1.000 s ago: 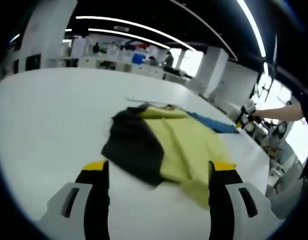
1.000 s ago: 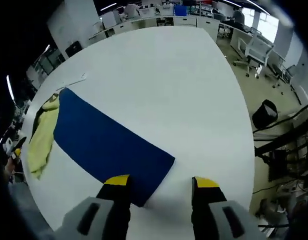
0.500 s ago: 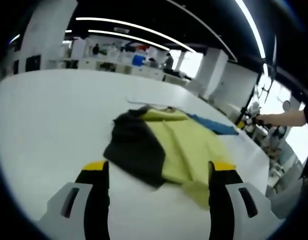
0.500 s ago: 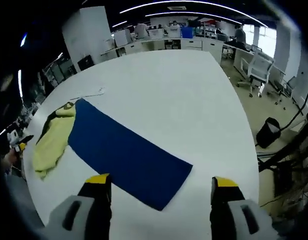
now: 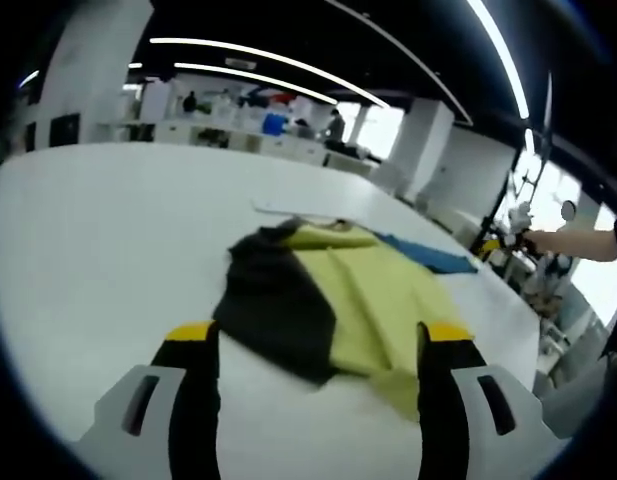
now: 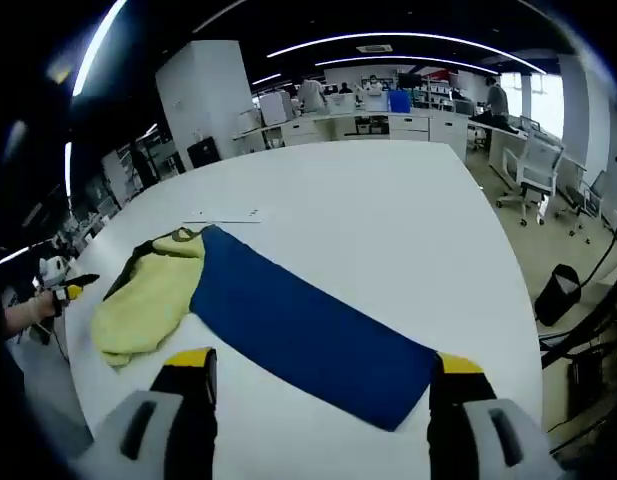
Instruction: Fold the garment on the visible template until the final outline fits inside the template.
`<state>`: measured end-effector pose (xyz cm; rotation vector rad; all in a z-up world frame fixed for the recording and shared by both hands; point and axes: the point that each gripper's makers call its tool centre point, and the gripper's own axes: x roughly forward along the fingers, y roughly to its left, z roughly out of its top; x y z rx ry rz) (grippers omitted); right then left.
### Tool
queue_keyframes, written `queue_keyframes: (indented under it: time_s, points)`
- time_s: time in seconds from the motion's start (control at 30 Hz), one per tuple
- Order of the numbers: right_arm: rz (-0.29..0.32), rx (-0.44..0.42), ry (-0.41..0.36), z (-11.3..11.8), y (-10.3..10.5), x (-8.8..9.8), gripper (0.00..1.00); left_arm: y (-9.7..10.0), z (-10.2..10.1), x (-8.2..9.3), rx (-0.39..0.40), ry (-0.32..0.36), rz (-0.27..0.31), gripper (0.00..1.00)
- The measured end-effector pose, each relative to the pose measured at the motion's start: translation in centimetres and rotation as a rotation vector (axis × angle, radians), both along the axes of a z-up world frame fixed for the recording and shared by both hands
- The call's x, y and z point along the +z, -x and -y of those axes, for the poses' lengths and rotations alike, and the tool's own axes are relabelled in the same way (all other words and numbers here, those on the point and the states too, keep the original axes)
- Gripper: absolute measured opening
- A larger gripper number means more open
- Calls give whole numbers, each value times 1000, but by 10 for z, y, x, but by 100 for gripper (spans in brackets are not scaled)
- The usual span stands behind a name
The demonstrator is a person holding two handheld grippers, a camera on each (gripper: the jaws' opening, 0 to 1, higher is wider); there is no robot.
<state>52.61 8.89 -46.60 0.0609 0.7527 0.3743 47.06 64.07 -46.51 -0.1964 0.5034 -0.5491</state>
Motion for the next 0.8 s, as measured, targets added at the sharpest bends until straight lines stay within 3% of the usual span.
queue_keyframes:
  time_s: [0.23,0.43,0.63,0.8]
  points:
    - [52,69,-12,-32,16,15,99,-8,-1,8,-30,-9,28,79]
    - [66,110,-1,-56,42,26,100,-9,-5,7,-53,-22,26,78]
    - [95,115,-47,-85,67,36,100,-11,-14,-10,-38,-36,-25,69]
    - [91,129,-68,-100,86,33,100,-15,-24,-21,20,-16,-66,61]
